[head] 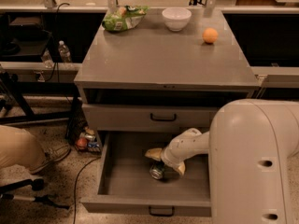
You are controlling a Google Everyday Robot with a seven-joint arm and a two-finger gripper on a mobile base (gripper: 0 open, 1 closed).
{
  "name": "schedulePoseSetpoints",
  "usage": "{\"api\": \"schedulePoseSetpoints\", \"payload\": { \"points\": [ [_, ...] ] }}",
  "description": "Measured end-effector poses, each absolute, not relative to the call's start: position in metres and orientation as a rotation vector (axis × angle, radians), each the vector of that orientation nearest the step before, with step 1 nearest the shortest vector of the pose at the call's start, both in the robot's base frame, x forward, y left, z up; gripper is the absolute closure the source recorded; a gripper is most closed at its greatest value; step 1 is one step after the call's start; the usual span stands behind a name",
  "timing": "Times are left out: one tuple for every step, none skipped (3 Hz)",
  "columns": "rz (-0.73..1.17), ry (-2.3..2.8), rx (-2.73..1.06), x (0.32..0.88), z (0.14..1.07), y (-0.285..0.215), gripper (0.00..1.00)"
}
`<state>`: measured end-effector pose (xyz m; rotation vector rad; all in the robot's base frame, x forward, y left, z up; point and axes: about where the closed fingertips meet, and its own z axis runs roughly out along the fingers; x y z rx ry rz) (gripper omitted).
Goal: Pick green can from middle drawer and place on counter
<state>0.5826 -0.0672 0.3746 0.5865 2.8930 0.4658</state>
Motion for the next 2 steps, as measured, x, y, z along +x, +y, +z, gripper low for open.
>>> {"api": "schedulePoseSetpoints", "payload": {
  "points": [
    [0.478,2.906,0.576,0.5817,0.3704,-0.0635,0.12],
    [0.488,2.914,0.572,0.5814,0.3678,-0.0596,0.35]
  ]
}}
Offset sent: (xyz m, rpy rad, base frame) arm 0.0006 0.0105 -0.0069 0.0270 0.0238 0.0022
